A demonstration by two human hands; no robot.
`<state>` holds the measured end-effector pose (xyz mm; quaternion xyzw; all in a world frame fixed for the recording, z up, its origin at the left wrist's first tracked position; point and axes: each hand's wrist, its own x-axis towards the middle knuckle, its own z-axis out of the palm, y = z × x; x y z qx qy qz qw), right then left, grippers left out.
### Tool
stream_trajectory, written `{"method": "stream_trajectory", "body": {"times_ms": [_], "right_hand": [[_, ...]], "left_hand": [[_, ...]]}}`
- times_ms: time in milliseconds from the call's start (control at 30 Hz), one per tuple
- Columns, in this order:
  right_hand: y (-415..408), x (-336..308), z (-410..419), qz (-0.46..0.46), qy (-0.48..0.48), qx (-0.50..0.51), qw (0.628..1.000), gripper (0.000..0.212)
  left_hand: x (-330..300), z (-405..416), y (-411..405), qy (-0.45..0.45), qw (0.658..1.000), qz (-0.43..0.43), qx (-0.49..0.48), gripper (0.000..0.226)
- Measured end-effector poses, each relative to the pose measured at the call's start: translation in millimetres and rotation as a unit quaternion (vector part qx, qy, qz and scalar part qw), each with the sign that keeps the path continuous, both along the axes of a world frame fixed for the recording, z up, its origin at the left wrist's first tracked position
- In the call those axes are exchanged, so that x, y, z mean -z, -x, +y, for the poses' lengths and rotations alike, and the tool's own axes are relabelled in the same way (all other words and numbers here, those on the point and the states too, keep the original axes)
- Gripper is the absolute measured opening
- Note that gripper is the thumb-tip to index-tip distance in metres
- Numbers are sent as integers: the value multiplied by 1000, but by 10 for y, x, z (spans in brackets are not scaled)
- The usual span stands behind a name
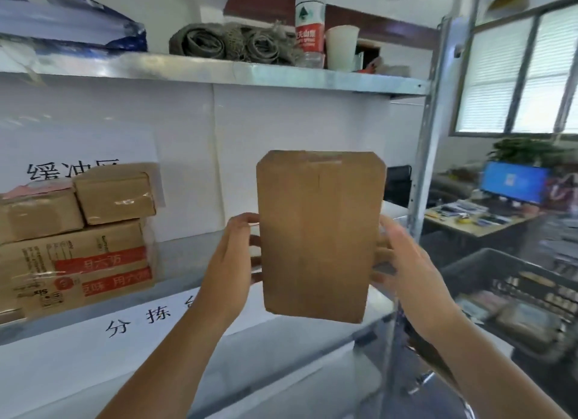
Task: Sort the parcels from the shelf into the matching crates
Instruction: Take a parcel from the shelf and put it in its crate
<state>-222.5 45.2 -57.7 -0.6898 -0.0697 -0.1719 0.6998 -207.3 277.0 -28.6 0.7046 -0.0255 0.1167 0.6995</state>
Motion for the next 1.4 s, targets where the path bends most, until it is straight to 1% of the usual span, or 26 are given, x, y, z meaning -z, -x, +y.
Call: {"method": "stream_trajectory", "body": {"times_ms": [33,100,167,200,233,267,333,400,467,533,633,733,900,967,1067,1133,1200,1267,1400], "right_hand": [[149,-42,-87,-2,-12,10,1000,34],[416,-104,-283,-4,-17,29,999,47],[679,-143,-463,-8,-26,34,999,52],[781,-135,-553,-17,-39,35,998,54],[862,-112,-650,-31,-54,38,997,54],[938,-83,-751,-38,-81,46,995,49],[1085,-33,-968,-34,-145,50,988,32],[1255,5,-1202,-38,-176,40,983,35],[1433,40,-1488,-45,-180,34,982,40],[1625,47,-1786,-50,-158,37,986,42],[1953,56,-2269,-63,-93,53,992,48],[2246,84,-2713,-75,-39,76,994,54],[2465,196,-3282,-71,-1,109,991,62],[2467,278,-3449,-65,20,132,989,62],[2437,491,-3694,-38,21,166,985,56],[2371,680,-3843,-23,24,192,981,53],[2269,858,-3980,-6,26,217,976,51],[2156,989,-4109,6,26,237,971,51],[1910,1160,-4351,19,31,292,956,52]], "left_hand": [[-37,-122,86,26,999,6,26,29],[-63,-326,244,58,995,10,77,33],[-23,-540,356,61,989,-3,135,51],[-11,-670,428,62,986,-12,152,55],[9,-809,488,59,985,-23,160,53],[34,-956,560,52,984,-35,164,46],[80,-1255,704,33,981,-58,181,35],[82,-1529,871,7,975,-94,203,33],[76,-1815,1047,-9,969,-125,215,34],[73,-2120,1219,-25,964,-149,218,35],[123,-2573,1447,-62,956,-190,214,46],[211,-2986,1628,-91,948,-212,217,52],[312,-3538,1740,-141,935,-238,222,58],[368,-3699,1693,-150,932,-239,229,56],[506,-3967,1551,-164,926,-229,250,39],[623,-4148,1398,-165,925,-218,265,35],[763,-4333,1211,-153,920,-216,288,41],[903,-4526,1002,-144,912,-209,322,41],[1147,-4930,499,-166,886,-182,393,47]]}}
